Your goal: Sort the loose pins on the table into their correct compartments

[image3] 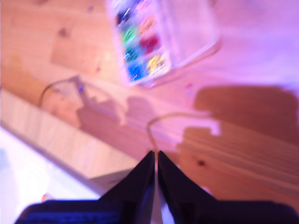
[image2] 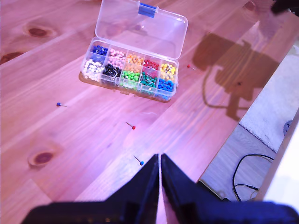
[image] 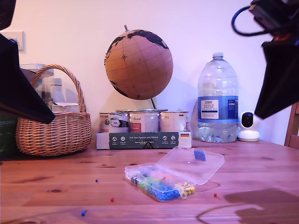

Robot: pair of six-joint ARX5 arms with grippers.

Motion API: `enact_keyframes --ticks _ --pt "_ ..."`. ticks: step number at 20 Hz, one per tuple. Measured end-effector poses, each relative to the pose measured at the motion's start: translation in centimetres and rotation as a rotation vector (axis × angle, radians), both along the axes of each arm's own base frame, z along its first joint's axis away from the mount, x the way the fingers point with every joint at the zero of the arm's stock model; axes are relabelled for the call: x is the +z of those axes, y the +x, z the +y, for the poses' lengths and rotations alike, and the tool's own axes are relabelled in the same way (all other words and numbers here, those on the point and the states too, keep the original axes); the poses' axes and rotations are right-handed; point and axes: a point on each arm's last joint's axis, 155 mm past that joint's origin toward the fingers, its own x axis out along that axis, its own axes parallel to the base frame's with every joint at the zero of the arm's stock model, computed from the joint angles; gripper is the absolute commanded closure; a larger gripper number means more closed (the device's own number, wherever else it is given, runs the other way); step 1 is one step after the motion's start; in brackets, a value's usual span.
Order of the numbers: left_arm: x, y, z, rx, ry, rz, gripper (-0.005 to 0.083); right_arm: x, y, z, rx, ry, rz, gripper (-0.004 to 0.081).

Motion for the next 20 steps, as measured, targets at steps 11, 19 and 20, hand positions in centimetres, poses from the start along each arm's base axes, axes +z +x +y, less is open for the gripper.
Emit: enact_keyframes --ticks 11,19,20 --pt "0.5 0.3 -0.3 -0.001 -0.019 -0.017 0.0798 -1.5 0.8 -0.2 0.057 -0.353 0.095 0.0703" --pt "0.5 0.2 -0.3 0.007 -0.029 -0.002 0.0798 -3.4 2.2 1.6 0.113 -0.442 0.105 0.0676" --pt "0.5 0.2 -0.3 0.007 -0.029 -0.002 0.0798 -3.6 2.4 1.8 0.113 -0.441 0.102 0.0676"
